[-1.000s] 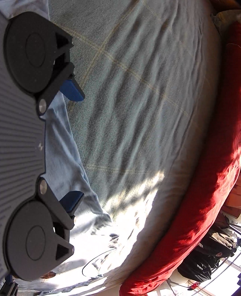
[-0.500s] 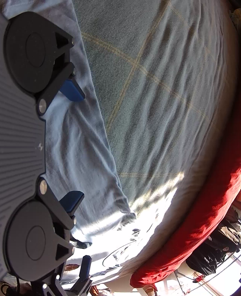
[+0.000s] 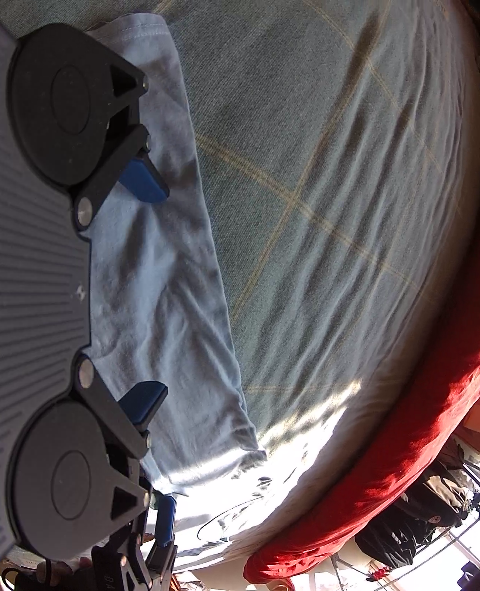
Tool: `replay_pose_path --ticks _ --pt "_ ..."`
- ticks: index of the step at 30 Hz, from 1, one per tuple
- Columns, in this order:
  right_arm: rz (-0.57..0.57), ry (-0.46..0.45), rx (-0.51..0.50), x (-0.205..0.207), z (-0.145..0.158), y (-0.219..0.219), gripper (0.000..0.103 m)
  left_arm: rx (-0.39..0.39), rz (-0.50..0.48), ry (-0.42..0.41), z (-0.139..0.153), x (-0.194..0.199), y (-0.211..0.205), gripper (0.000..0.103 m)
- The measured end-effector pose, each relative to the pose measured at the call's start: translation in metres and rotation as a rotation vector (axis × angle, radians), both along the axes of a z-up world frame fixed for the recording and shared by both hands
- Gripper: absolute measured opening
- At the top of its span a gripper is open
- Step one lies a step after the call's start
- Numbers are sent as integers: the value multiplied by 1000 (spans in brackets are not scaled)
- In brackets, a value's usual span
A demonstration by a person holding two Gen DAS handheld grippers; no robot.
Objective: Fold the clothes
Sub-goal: 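Move the left gripper to the sleeve cuff and close on it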
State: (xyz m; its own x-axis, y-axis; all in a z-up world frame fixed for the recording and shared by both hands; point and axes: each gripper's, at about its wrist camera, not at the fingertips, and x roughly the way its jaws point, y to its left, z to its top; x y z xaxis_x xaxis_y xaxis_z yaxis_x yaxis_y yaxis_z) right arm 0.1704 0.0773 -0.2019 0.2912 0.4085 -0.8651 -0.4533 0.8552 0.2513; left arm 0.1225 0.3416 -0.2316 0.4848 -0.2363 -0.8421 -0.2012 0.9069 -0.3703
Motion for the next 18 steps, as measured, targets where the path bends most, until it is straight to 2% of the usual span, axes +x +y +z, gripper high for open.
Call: replay_pose_path --ticks 3,5,9,12,14,16,18 --pt "43 -21 -3 -8 2 9 103 6 2 -25 -4 -5 -1 102" --pt "70 -24 -15 -16 2 14 103 34 0 -47 4 -10 -1 102" --pt "72 31 2 -31 -2 17 103 49 80 -50 1 -28 16 102" --pt "73 53 10 -41 -4 20 103 -30 134 -44 -9 -33 36 102" --pt "79 66 9 -47 -5 21 103 -58 138 -34 -1 -32 43 102" --pt "91 71 13 -51 -3 23 103 -14 139 -33 10 -39 45 101" --pt "101 78 18 -55 0 25 103 -4 151 -33 18 -52 50 101"
